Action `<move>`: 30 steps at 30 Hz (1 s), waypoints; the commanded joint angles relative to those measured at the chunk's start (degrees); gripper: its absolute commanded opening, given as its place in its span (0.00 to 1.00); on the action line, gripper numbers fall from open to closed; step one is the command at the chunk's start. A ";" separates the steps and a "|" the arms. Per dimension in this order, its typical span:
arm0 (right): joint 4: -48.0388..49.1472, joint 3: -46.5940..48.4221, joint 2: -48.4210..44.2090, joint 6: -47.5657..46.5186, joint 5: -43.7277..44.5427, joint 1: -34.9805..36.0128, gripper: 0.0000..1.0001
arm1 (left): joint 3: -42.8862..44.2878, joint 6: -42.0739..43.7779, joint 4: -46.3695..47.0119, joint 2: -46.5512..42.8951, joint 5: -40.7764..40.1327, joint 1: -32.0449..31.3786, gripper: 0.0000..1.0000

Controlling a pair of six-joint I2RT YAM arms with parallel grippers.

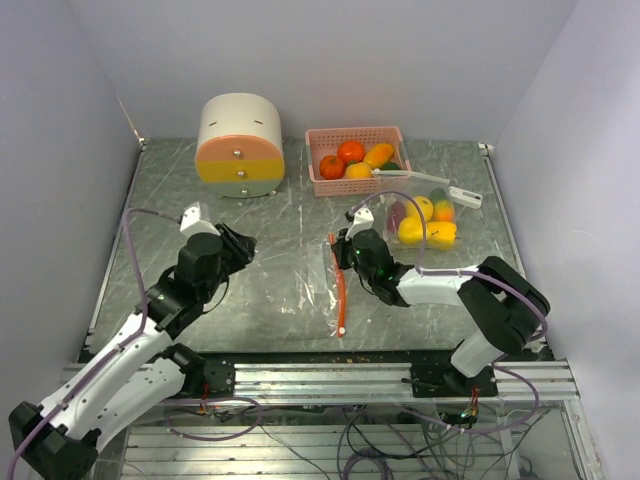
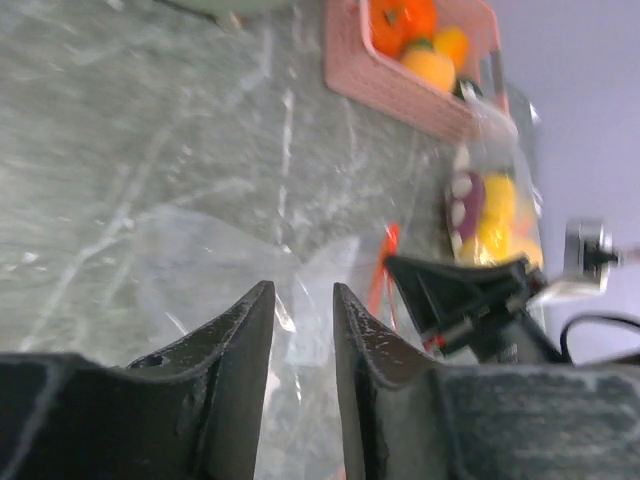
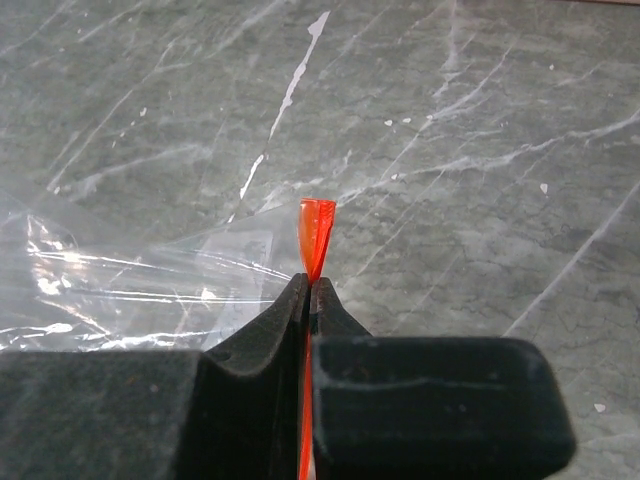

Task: Open the zip-top bag and remove the fake food
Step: Adjust the zipper food storage bag at the center of the board.

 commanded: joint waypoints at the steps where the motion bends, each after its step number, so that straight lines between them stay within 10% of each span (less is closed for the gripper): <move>1: 1.15 2.66 1.35 2.32 1.96 -0.15 0.00 | -7.00 -1.78 15.63 4.43 19.70 0.25 0.30; 11: 1.22 5.34 5.74 5.07 0.70 -0.16 0.00 | -21.68 -6.50 55.31 25.87 32.57 0.16 0.09; 26: 0.04 8.55 6.63 3.56 -2.69 -0.17 0.00 | -23.68 -6.87 53.18 42.70 21.30 1.81 0.07; 30: -0.87 8.50 3.24 2.51 -2.93 -0.08 0.35 | -23.52 -6.80 53.63 43.97 22.19 4.63 0.07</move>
